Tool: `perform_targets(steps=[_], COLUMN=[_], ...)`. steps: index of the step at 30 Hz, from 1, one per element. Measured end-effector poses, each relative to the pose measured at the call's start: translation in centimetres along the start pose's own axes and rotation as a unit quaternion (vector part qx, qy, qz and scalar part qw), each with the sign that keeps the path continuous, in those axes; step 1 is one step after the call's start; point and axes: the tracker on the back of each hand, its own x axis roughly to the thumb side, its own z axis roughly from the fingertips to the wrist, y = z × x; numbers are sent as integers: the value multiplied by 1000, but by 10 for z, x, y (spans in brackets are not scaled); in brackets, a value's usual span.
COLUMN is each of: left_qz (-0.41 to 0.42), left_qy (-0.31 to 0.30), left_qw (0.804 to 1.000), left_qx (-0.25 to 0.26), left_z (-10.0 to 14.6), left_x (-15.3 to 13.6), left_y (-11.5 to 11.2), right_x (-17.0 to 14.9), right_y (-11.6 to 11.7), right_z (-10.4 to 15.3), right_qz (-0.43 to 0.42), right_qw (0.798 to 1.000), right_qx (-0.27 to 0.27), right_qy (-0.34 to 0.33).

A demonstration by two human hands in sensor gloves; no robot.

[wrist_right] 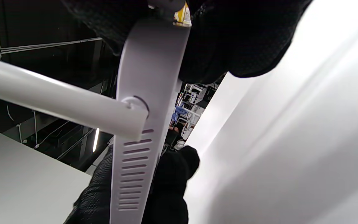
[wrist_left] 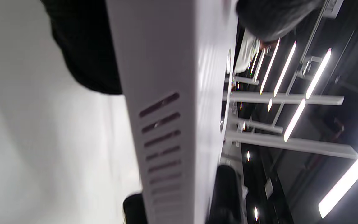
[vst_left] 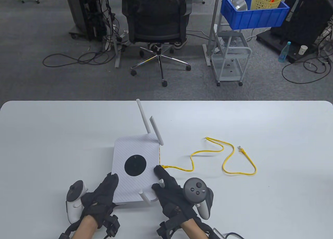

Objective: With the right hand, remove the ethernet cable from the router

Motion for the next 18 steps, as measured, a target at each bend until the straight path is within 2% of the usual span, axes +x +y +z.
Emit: perform_targets(steps=[2,6,10,12,14,18], left_qz=[-6,-19,-23,-19,-15,-3], left_qy=[7,1,-14,-17,-18,-10], left_qw=[1000,999,999,999,999,999], left_qx=[29,32,39,39,38,46], left_z=[3,4,5,5,6,6], left_x=[3,9,13,13,13,12], left_y=[2,7,10,12,13,14], right_x=[0,4,14,14,12,10], right_y=[0,-7,-24,-38,-52,-75], right_z=[-3,-8,-9,-8,-8,-2], right_qz=[28,75,168,182,169,146], right_qw=[999,989,970,969,976,983], right_qx=[31,121,160,152,117,1], right_qy=[-17,-41,-69,-69,-77,-113])
